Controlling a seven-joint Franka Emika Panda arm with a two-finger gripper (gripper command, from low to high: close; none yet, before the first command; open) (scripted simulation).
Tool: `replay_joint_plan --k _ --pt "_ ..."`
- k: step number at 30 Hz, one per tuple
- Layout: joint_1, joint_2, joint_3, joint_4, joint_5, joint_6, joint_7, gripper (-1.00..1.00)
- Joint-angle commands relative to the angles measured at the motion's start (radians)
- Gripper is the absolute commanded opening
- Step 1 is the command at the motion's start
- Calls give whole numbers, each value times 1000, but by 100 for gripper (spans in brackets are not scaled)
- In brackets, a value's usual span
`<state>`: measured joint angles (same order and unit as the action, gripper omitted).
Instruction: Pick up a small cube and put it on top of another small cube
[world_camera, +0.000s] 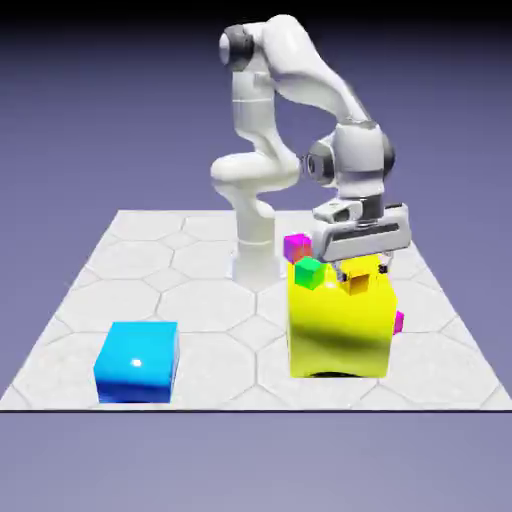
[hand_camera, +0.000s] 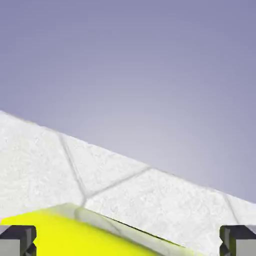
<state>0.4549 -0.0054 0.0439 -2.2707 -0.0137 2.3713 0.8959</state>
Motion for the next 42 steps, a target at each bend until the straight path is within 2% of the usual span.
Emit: replay_joint_plan --k 1,9,38,42 --pt "24 35 2 36 -4 -41 17 0" --pt "222 313 36 304 -55 -367 141 0" --pt "-123 1164 1085 306 -1242 -1382 -63 0" --pt "-215 1264 1168 256 -1416 -1424 -139 0"
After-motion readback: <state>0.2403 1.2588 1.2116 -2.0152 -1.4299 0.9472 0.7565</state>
